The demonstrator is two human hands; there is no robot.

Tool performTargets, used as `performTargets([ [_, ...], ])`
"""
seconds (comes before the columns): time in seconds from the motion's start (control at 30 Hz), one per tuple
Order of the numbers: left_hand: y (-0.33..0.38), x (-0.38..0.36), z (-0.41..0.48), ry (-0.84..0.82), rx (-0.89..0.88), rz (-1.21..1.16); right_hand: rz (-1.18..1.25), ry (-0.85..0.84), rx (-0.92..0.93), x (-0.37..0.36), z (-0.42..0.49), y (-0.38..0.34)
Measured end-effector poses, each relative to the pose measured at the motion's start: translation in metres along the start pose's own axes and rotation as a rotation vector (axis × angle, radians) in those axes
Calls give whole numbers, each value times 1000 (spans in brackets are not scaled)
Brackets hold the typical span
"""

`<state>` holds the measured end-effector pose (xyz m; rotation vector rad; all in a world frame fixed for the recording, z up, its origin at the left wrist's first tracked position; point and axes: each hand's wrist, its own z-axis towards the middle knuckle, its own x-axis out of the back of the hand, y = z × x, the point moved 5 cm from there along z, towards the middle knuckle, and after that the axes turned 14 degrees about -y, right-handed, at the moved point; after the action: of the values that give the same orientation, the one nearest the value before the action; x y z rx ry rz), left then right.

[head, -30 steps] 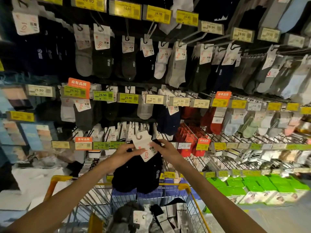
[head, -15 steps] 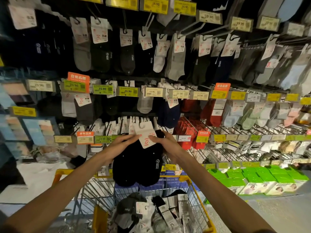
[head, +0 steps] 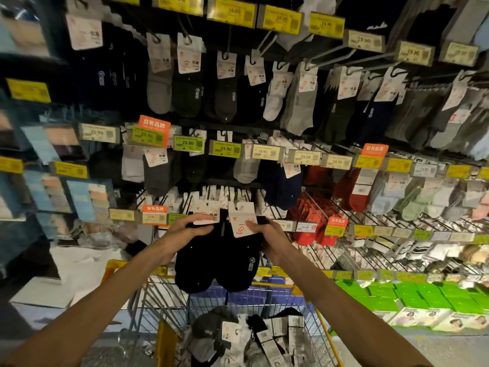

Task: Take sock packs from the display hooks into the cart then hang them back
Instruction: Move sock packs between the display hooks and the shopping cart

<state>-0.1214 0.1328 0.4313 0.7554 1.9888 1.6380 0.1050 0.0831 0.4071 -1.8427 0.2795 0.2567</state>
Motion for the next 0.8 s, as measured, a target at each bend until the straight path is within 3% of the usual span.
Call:
performTargets([
  [0.33, 57, -4, 7, -20, -189, 68, 20, -22, 157, -11, -6, -62],
  [0.6, 206, -18, 31, 29, -521, 111, 51, 24, 510, -25, -23, -215],
  [0.8, 305, -16, 54, 70, -612, 206, 31, 33, 620, -32, -16, -316],
])
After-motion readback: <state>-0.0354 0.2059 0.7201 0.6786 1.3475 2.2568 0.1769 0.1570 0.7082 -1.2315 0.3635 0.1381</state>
